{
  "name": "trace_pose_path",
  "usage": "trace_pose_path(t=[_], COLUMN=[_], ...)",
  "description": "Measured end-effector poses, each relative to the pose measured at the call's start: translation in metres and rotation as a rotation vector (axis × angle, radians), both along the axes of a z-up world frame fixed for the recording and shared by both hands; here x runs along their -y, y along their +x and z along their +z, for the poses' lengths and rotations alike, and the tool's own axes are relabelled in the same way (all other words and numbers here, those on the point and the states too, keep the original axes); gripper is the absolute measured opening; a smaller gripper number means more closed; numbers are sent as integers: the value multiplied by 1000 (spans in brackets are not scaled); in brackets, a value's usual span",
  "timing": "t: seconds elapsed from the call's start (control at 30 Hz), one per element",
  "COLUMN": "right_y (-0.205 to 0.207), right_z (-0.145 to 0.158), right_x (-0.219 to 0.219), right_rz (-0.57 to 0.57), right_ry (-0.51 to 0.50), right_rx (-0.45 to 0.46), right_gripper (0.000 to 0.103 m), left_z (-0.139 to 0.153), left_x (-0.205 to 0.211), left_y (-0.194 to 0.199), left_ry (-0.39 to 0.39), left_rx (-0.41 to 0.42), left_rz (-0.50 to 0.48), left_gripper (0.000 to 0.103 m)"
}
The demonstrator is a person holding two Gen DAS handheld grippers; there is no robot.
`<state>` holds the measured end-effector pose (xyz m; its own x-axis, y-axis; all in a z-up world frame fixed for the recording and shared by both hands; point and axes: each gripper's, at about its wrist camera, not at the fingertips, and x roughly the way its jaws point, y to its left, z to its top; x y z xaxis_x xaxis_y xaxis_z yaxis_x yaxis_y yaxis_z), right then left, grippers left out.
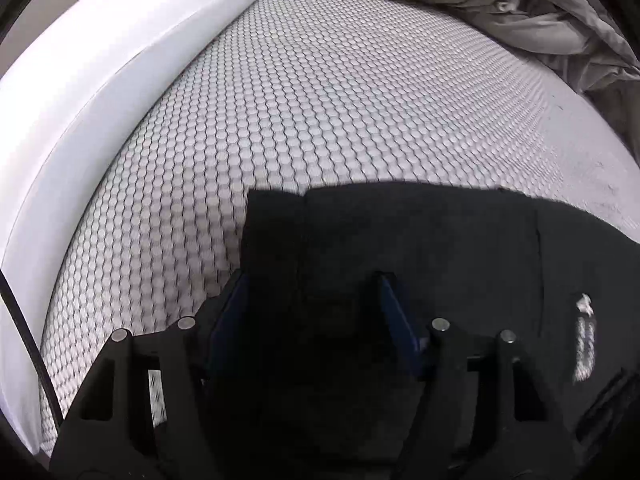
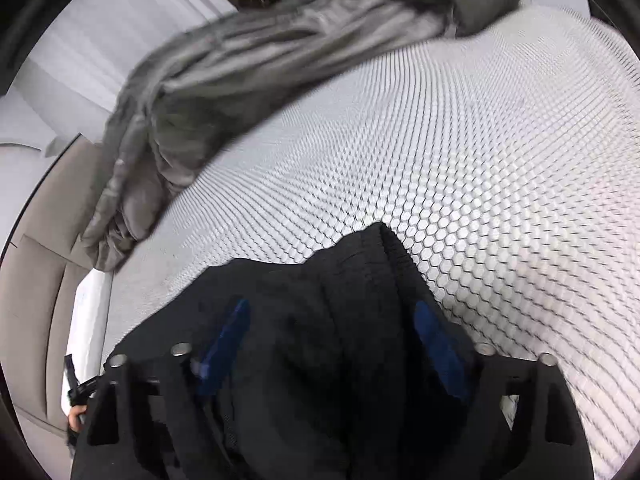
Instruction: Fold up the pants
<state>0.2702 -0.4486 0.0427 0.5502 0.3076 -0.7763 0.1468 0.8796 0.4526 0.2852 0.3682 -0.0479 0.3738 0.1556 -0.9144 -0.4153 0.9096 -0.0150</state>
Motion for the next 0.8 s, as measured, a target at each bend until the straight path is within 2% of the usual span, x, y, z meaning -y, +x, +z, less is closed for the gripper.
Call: trace_pose_path(t=[0.03, 0.07, 0.1, 0.13, 0.17, 0.27, 0.33, 0.4, 0.43, 0.5, 0.57, 0.63, 0.7, 0.77, 0.8], right_y=[6, 10, 13, 16, 17, 20, 25, 28, 33, 37, 29, 3, -31, -75, -95], right_z=[-4, -7, -9, -9, -8, 6, 17, 22, 22, 21, 29, 45, 58, 73, 78], right_x=[-1, -2, -4, -7, -9, -6, 4, 15, 21, 27, 28, 30, 27, 20, 17], right_rz=[10, 20, 39, 67, 74, 52, -30, -101, -121, -132, -141, -123, -101, -62, -52], right_ry=[-2, -19, -34, -64, -93, -165, -213, -179, -139, -107, -101, -97, -101, -97, -96], right_rx=[-23, -39, -47, -50, -43, 26, 79, 104, 105, 73, 67, 137, 195, 236, 256], right_gripper=[65, 55, 41, 16, 10, 4, 4, 4, 5, 12, 41, 60, 65, 79, 82], left_z=[-1, -2, -3, -3, -3, -6, -7, -6, -7, -3, 9, 27, 48, 68, 79], left_x=[-3, -6, -7, -7, -4, -8, -19, -24, -25, -24, -24, -23, -17, -6, 1], left_y=[2, 5, 7, 11, 14, 31, 41, 50, 55, 61, 50, 26, -10, -40, -62], left_ry=[-11, -17, -16, 5, 27, 100, 128, 113, 109, 103, 80, 40, 34, 45, 45], left_rx=[18, 27, 32, 40, 47, 67, 101, 129, 115, 95, 150, 220, 276, 333, 367], left_rz=[2, -2, -15, -31, -40, -20, 44, 85, 110, 141, 139, 113, 102, 100, 100], left_gripper=[50, 36, 33, 30, 18, 12, 12, 13, 16, 19, 27, 36, 60, 71, 79])
